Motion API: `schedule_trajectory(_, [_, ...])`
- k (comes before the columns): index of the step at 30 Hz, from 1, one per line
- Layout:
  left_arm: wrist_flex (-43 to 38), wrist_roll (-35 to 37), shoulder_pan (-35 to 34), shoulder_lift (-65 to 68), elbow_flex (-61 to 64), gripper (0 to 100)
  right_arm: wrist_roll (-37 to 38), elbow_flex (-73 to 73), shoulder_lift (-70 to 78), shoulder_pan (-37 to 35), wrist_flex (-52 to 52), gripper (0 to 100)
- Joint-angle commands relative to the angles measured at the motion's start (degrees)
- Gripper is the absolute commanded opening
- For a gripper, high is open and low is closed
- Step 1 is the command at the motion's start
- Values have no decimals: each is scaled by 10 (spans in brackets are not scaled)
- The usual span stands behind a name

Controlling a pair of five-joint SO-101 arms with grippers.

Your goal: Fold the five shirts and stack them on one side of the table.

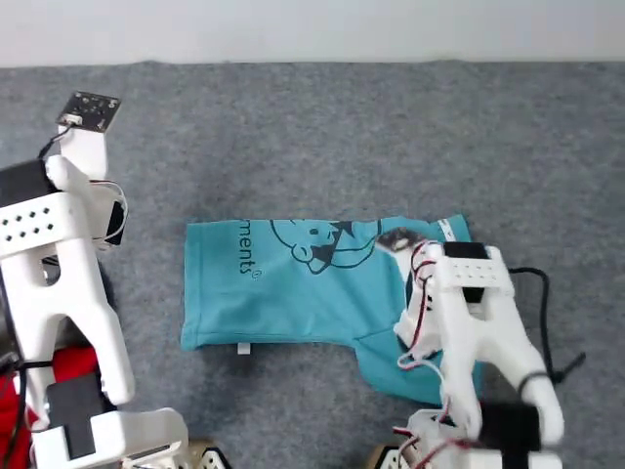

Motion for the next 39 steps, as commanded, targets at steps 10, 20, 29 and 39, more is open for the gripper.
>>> schedule_trajectory(10, [-55,5,111,25,-15,19,3,-119,-44,11,-186,12])
schedule_trajectory(20, [-62,20,164,241,-112,18,-60,-284,184,30,-223,12])
schedule_trajectory(29, [-62,19,180,395,-196,17,-70,-497,418,48,-141,12])
schedule_trajectory(39, [-62,17,164,477,-225,16,-70,-646,547,102,-42,10])
